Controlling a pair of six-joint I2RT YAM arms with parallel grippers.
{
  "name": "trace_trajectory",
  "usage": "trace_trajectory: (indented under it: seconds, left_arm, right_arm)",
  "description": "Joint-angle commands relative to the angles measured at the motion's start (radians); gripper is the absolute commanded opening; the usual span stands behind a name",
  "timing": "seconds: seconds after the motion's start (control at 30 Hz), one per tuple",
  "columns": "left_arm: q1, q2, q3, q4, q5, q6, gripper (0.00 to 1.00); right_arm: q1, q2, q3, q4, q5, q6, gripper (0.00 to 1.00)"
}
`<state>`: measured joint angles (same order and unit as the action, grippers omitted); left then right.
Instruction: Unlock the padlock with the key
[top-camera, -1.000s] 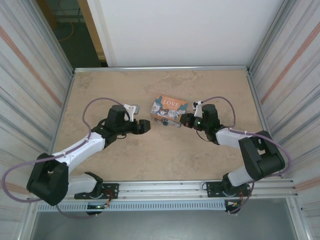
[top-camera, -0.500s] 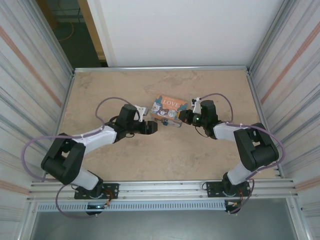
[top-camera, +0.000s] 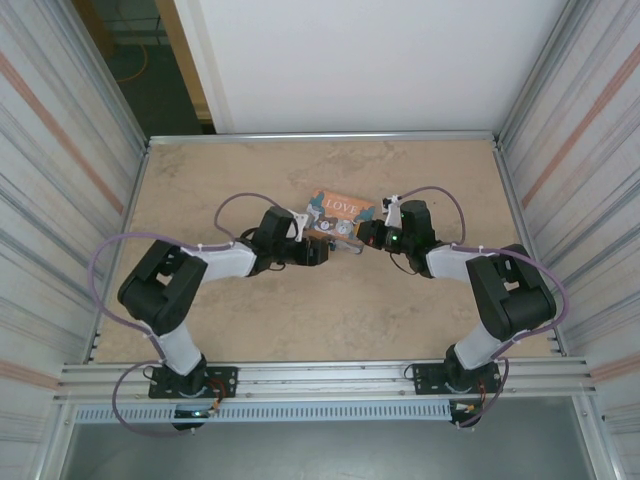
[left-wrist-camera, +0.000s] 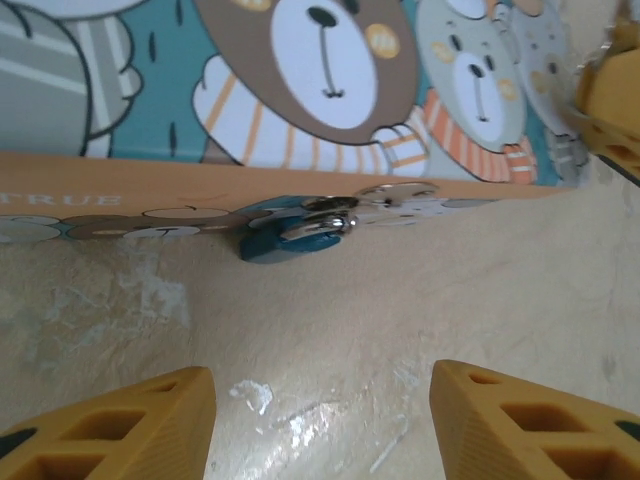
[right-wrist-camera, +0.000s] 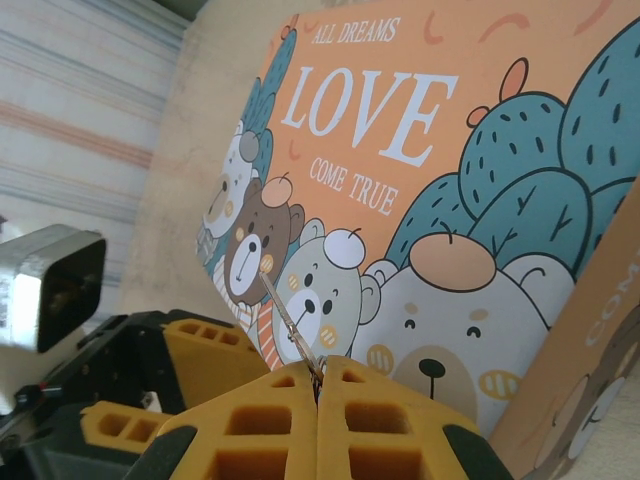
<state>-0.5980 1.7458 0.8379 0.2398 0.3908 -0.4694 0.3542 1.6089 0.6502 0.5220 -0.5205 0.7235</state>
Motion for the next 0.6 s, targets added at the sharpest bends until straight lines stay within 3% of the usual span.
trace_trajectory:
  seconds: [0.0, 0.57]
  left_arm:
    - [-0.006, 0.026, 0.029, 0.06, -0.021, -0.025, 0.57]
    - [-0.039, 0.114, 0.033, 0.202, -0.111, -0.01, 0.56]
  right_arm:
    - [0.015, 0.017, -0.017, -0.087, 0.042, -0.03, 0.0]
    - [0.034, 0.029, -0.003, -0.111, 0.054, -0.047, 0.0]
